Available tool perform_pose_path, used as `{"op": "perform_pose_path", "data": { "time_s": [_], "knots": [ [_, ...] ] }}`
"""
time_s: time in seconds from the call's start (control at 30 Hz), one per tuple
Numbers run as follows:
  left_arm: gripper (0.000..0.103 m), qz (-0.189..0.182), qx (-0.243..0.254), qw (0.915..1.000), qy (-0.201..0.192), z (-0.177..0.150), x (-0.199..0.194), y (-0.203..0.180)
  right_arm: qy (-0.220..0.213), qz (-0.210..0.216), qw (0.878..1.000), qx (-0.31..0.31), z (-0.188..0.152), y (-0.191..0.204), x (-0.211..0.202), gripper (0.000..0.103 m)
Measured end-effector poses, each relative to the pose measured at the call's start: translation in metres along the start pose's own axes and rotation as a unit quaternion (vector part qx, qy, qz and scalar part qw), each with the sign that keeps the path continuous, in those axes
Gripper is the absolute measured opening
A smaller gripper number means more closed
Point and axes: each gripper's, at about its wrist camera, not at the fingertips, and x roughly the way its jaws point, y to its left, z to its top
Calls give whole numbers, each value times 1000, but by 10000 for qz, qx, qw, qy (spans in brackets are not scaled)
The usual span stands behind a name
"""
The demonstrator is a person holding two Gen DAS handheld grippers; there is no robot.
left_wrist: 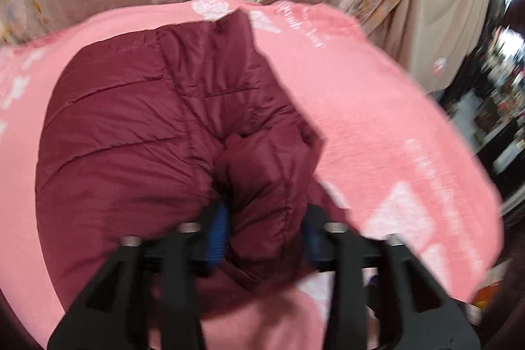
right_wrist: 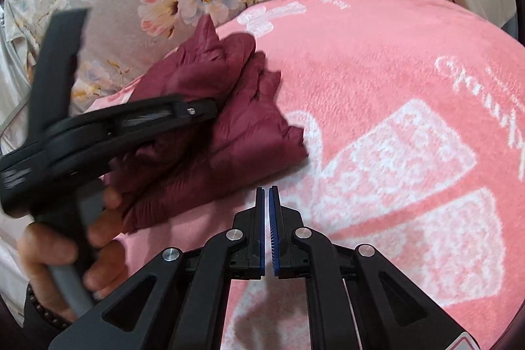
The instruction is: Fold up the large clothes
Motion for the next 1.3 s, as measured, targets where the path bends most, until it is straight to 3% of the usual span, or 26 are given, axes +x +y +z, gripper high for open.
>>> {"op": "perform_pose_path", "data": {
  "time_s": [0.07,0.13,0.2,0.3,0.33,0.4,0.47,0.63,0.77,0.83,0.9,0.97,1.13,1.3],
  "knots": [
    [73,-392,-219,9987,-223,7,-26,6,-109,-19,9999,1,9,-1,-6,8],
    [76,-581,-323,9962,-570,19,-56,14,-234,-27,9997,-15,21,-1,-13,11],
    [82,-334,-405,9936,-999,38,-86,30,-423,83,9991,-37,46,2,-20,11],
    [84,249,-572,9901,-1256,62,-103,59,-699,411,9967,-32,89,15,-28,16],
    [84,462,-676,9885,-1273,70,-102,71,-796,512,9955,-88,108,26,-28,23],
    [84,692,-1000,9855,-1187,87,-96,103,-951,728,9927,-135,141,47,-22,68],
    [84,783,-1365,9822,-1029,99,-87,134,-1001,870,9911,-120,171,68,-8,72],
    [84,1318,-1639,9743,-808,119,-66,180,-425,684,9968,18,227,110,62,74],
    [84,1355,-1808,9725,-562,126,-45,203,362,179,9983,425,234,109,128,74],
    [84,1373,-1846,9718,-521,128,-31,207,729,-14,9963,457,222,102,152,67],
    [84,1386,-1781,9732,-440,130,-19,204,909,-68,9953,318,207,95,166,20],
    [84,1349,-1693,9757,-343,131,-3,199,912,-43,9956,207,194,82,171,9],
    [84,1151,-1600,9803,-150,130,35,180,295,22,9991,313,188,47,149,3],
    [84,1224,-1484,9813,55,130,75,165,289,-205,9991,242,186,28,159,3]
  ]
}}
